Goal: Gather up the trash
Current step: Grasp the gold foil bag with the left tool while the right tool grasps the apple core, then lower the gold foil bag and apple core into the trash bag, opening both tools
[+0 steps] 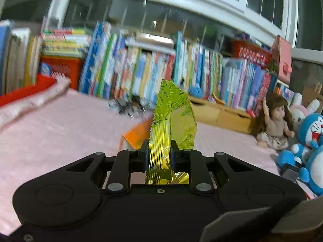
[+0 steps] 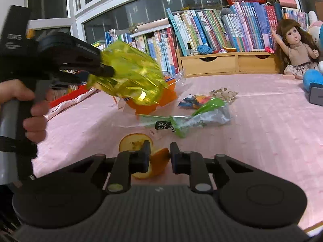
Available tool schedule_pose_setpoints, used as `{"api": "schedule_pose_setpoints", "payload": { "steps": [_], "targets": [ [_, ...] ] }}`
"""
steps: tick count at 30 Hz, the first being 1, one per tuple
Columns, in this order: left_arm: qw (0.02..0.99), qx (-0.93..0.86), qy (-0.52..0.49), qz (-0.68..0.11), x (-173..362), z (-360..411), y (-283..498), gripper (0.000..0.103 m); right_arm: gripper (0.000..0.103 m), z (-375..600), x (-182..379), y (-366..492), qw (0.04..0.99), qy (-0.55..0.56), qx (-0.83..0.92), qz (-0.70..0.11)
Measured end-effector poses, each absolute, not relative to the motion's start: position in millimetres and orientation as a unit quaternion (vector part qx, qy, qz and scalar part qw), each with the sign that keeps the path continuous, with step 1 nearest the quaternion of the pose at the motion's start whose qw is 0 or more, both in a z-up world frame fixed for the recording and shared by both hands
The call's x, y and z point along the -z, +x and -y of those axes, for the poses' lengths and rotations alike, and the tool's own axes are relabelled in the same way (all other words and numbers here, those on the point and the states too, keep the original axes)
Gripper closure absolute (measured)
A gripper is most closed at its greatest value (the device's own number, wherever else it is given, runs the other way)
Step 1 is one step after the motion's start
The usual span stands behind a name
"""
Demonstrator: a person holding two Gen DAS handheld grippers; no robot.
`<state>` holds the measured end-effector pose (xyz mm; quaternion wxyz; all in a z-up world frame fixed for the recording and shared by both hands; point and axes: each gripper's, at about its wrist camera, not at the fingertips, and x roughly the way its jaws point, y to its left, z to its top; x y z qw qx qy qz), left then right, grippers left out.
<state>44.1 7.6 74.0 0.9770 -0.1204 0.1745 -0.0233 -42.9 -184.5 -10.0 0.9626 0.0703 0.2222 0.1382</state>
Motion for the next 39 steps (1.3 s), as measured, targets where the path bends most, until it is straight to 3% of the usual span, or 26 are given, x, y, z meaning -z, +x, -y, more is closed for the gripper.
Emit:
{"api": "schedule_pose_setpoints", "payload": {
  "steps": [1, 2, 3, 9, 15, 18, 23, 39],
  "targets": [
    [0.979, 0.018, -0.117, -0.167, -76.7, -9.6, 39.6, 0.084, 0.068, 184.9, 9.5, -45.9, 0.964, 0.07, -0.138, -0.217],
    [0.98, 0.015, -0.117, -0.161, -79.6, -12.7, 36.1, 0.084, 0.052, 185.5, 9.0, -47.9, 0.964, 0.068, -0.14, -0.214],
    [0.981, 0.008, -0.118, -0.155, -80.7, -15.8, 30.9, 0.084, 0.043, 185.4, 9.0, -50.4, 0.964, 0.066, -0.148, -0.211],
    [0.982, -0.019, -0.135, -0.132, -81.5, -36.6, 2.6, 0.084, 0.024, 172.7, 14.2, -52.8, 0.96, 0.036, -0.175, -0.218],
    [0.978, -0.025, -0.157, -0.138, -60.5, -44.2, -41.3, 0.084, 0.027, 155.5, 25.7, -41.8, 0.959, 0.016, -0.165, -0.231],
    [0.978, -0.029, -0.153, -0.14, -52.2, -43.1, -59.8, 0.084, 0.046, 149.0, 27.1, -42.5, 0.962, 0.004, -0.16, -0.222],
    [0.977, -0.03, -0.159, -0.138, -48.5, -47.1, -83.2, 0.084, 0.058, 159.8, 24.0, -46.8, 0.964, 0.044, -0.155, -0.211],
    [0.975, 0.001, -0.156, -0.156, -48.5, -54.0, -148.2, 0.084, 0.06, 202.1, 1.5, -98.0, 0.961, 0.097, -0.163, -0.199]
  ]
}}
